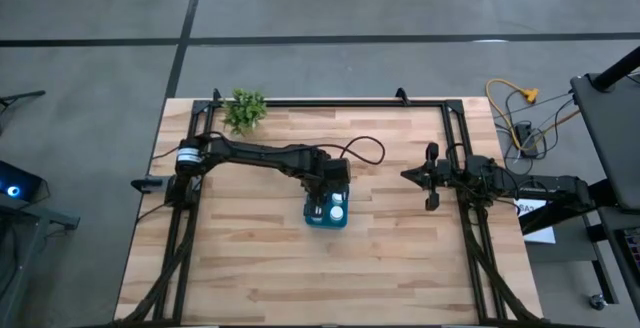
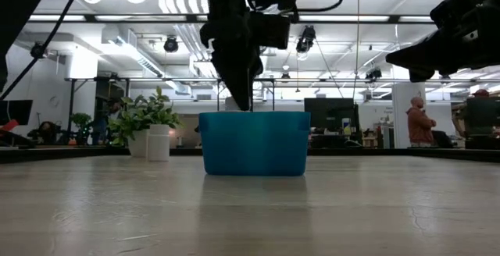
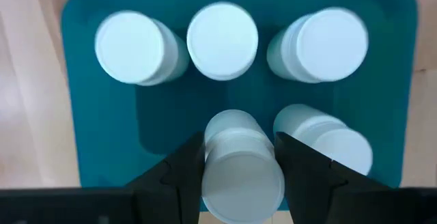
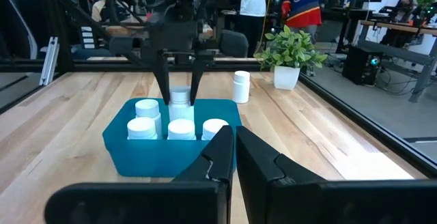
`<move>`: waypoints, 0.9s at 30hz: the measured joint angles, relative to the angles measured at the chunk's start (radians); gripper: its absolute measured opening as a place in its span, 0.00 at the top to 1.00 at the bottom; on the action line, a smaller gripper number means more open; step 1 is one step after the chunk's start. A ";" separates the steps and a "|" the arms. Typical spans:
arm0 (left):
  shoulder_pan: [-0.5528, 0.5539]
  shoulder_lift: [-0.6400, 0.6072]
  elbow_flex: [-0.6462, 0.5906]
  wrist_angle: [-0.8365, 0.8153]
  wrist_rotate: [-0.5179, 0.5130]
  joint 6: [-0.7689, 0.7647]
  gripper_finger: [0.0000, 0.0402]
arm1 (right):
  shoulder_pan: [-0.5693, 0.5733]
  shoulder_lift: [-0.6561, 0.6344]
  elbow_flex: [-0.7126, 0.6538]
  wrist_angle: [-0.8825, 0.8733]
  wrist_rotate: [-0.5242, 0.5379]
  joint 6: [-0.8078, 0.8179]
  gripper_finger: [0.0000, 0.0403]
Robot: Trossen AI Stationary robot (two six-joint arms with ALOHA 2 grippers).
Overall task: Pick and place pill bottles into a basket
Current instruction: Put the white pill bottle into the blue container
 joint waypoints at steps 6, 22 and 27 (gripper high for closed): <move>0.000 -0.001 -0.047 0.036 -0.004 0.000 0.65 | 0.000 0.000 0.000 0.000 0.000 0.000 0.98; 0.000 -0.001 -0.092 0.082 -0.003 0.000 0.65 | 0.000 0.000 0.000 0.000 0.000 -0.003 0.98; 0.000 -0.001 -0.089 0.091 0.014 0.003 0.57 | 0.000 0.000 0.000 0.000 0.000 -0.005 0.98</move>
